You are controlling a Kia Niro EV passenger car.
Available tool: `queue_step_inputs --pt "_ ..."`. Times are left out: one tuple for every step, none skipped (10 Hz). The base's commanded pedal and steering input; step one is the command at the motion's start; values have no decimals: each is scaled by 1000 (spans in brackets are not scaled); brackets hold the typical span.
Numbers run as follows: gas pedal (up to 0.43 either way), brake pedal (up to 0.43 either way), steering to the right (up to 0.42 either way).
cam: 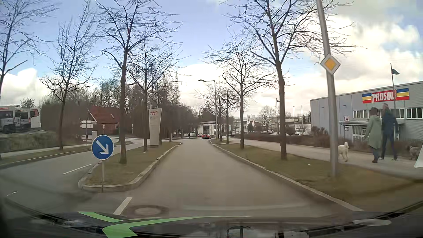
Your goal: Follow the waypoints while adhering to traffic rules and regulations
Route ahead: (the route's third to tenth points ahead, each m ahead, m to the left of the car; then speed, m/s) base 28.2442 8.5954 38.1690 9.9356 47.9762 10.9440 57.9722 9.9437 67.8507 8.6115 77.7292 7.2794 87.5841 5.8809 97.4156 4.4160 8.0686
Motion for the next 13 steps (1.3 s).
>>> queue_step_inputs --pt "87 0 -70" --pt "87 0 -58" --pt "87 0 -49" --pt "87 0 -46" --pt "87 0 -44" --pt "87 0 -42" --pt "87 0 -39" --pt "87 0 -36" --pt "87 0 -34" --pt "79 0 -32" --pt "79 0 -30" --pt "79 0 -28" --pt "79 0 -25"
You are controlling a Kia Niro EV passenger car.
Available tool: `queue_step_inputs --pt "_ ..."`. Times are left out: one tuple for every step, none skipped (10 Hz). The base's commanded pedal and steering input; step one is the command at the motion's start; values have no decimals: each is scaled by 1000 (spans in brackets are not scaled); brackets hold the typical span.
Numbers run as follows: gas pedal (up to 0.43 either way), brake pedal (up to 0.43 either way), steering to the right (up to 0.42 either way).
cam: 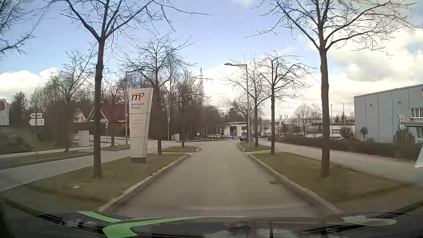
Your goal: Follow the waypoints while adhering to traffic rules and regulations
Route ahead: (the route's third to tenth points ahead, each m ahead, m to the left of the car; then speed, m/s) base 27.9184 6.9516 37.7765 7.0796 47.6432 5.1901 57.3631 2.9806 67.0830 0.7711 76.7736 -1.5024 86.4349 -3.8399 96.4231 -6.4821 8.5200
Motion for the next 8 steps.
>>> queue_step_inputs --pt "79 0 -21" --pt "79 0 -16" --pt "79 0 -12" --pt "79 0 -9" --pt "79 0 -6" --pt "79 0 -3" --pt "79 0 1" --pt "79 0 6"
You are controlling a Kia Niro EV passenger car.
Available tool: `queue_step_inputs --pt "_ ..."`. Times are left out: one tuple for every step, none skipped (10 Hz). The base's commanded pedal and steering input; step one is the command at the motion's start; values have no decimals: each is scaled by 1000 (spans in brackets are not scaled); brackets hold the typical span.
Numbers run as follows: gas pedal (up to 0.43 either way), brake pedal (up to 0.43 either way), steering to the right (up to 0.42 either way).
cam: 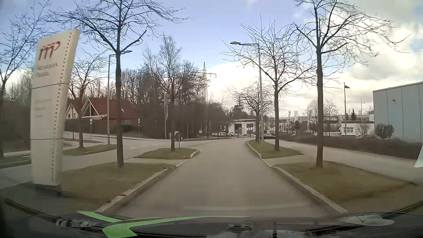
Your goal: Follow the waypoints while adhering to traffic rules and regulations
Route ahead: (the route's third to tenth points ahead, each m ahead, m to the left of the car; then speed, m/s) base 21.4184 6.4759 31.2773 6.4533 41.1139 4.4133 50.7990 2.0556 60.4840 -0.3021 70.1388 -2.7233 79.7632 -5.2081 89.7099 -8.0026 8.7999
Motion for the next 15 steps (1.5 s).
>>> queue_step_inputs --pt "79 0 10" --pt "79 0 12" --pt "79 0 15" --pt "79 0 16" --pt "79 0 15" --pt "79 0 14" --pt "79 0 14" --pt "79 0 14" --pt "79 0 13" --pt "79 0 11" --pt "79 0 11" --pt "79 0 10" --pt "79 0 6" --pt "79 0 6" --pt "67 0 6"
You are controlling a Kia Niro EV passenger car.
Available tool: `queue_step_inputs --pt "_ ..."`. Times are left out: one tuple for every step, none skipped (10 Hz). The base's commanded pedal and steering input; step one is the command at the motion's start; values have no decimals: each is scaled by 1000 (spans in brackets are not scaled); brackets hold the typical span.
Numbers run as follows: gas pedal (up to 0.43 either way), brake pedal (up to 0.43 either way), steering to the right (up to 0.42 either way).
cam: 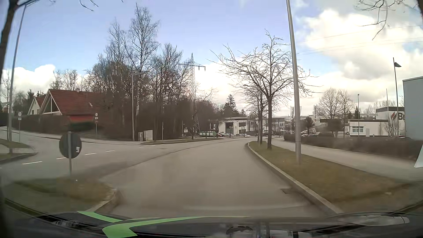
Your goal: Follow the waypoints while adhering to traffic rules and regulations
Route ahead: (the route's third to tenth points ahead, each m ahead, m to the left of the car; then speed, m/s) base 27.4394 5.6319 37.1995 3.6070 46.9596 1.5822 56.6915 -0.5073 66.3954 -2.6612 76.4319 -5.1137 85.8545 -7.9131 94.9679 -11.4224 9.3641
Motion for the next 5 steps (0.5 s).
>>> queue_step_inputs --pt "67 0 5" --pt "67 0 4" --pt "67 0 3" --pt "67 0 4" --pt "67 0 3"
